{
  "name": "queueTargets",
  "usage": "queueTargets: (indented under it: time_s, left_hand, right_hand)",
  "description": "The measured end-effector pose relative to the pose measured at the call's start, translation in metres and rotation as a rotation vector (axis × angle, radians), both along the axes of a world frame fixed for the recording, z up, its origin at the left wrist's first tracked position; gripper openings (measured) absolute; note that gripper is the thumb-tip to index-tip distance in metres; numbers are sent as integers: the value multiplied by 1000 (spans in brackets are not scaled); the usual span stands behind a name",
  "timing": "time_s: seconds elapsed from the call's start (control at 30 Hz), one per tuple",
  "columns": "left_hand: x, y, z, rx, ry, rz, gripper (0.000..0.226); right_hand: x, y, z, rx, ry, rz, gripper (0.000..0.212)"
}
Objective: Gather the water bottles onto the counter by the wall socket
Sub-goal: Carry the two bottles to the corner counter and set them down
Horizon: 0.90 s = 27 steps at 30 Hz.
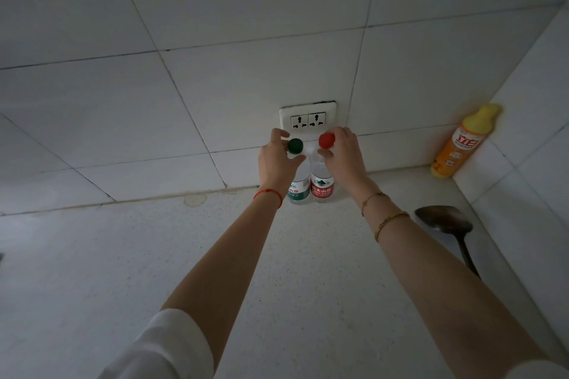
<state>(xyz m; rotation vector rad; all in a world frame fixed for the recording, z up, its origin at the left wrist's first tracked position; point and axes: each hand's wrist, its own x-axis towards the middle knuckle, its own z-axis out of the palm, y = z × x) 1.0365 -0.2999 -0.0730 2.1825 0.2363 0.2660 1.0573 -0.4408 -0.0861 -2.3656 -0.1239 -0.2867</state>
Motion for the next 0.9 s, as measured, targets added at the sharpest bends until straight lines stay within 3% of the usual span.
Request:
queueTargets:
  time_s: [0.23,0.37,0.63,0.9]
  left_hand:
    - [-10,0,-31,-70,86,27,78]
    - [-19,-3,-57,-114,200,-3,73]
    - [-13,-7,-82,-93,244,32,51]
    - [-4,-5,-92,-111,200,47,54]
  right_hand:
    - [-15,-20,-41,241,211,-28,77]
    - [-26,-26,-70,240,306,5,84]
    - [-22,-13,-92,244,272,-33,55]
    - [-8,-4,-91,278,255,-29,52]
